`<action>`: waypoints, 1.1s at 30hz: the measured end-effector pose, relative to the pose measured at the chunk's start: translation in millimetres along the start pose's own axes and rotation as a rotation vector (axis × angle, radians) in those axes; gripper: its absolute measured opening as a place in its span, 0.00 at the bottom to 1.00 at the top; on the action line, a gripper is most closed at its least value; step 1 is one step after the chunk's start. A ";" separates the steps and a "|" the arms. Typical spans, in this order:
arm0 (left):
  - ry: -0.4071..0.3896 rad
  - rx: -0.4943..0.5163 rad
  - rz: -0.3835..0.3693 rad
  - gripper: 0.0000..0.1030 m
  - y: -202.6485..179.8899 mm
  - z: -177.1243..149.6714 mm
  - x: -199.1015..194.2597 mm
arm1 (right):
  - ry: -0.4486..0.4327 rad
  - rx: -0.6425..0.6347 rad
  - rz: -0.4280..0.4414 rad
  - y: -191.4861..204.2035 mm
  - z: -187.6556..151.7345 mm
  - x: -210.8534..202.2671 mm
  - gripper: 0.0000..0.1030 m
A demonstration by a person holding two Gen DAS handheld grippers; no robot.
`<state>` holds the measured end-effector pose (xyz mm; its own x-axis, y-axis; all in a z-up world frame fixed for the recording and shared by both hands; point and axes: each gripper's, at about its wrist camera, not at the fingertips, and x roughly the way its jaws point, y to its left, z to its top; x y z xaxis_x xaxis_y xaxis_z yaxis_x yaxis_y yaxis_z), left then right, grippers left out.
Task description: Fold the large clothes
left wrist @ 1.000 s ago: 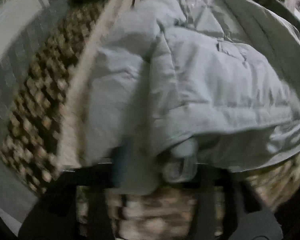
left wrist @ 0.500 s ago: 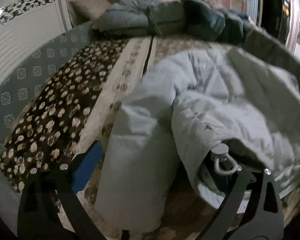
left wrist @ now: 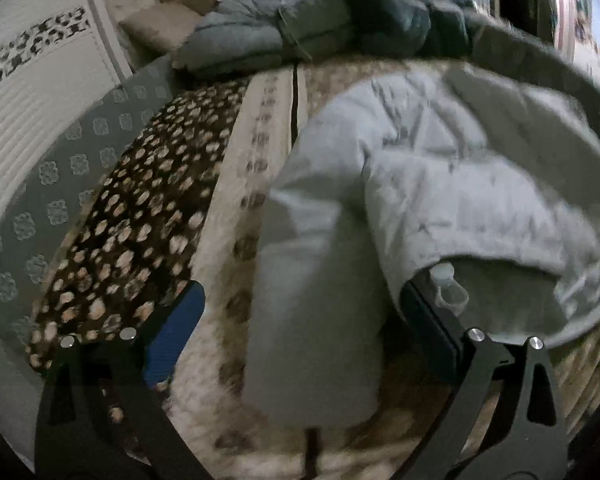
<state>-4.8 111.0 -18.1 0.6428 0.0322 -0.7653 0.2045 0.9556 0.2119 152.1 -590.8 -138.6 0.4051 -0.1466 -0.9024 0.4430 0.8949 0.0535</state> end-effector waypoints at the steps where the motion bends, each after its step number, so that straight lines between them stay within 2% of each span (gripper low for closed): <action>1: 0.012 0.013 0.035 0.94 3.5 -7.9 1.9 | 0.005 0.006 0.001 1.9 0.4 2.6 0.89; 3: 0.029 -0.010 0.061 0.94 20.7 -19.6 -0.6 | 0.025 0.011 -0.001 13.5 0.5 9.9 0.89; 8: 0.031 -0.171 0.148 0.97 75.3 -41.1 -8.3 | 0.013 0.001 -0.020 32.6 -1.2 2.5 0.89; 12: 0.022 -0.261 0.175 0.97 94.0 -43.2 -1.7 | -0.001 0.010 -0.049 32.1 -1.7 -3.6 0.89; 15: 0.018 -0.266 0.180 0.97 89.8 -31.9 12.3 | 0.002 0.018 -0.087 24.0 -2.8 -4.0 0.89; 18: 0.019 -0.244 0.174 0.97 78.6 -15.5 30.9 | 0.008 0.059 -0.089 9.7 -1.2 0.6 0.89; 22: 0.046 -0.271 0.165 0.97 70.0 5.0 60.8 | 0.032 0.098 -0.096 -0.7 0.9 17.1 0.89; 24: 0.084 -0.271 0.168 0.97 61.8 13.0 83.9 | 0.049 0.114 -0.086 -2.1 1.8 25.4 0.89; 27: 0.135 -0.263 0.168 0.97 49.3 18.5 105.8 | 0.069 0.155 -0.013 -4.6 5.8 36.8 0.88; 29: 0.165 -0.245 0.185 0.97 39.5 22.3 115.4 | 0.074 0.166 0.053 -4.5 8.7 40.3 0.67; 31: 0.170 -0.226 0.194 0.97 33.1 26.6 117.7 | 0.073 0.151 0.060 -3.9 12.3 39.1 0.26; 33: 0.156 -0.231 0.193 0.97 30.3 30.5 115.1 | 0.020 0.134 0.040 -6.0 16.6 24.5 0.11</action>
<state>97.9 134.7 -81.2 0.5291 0.2465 -0.8119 -0.0943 0.9680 0.2325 172.6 -606.8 -153.9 0.4095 -0.1025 -0.9065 0.5304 0.8353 0.1451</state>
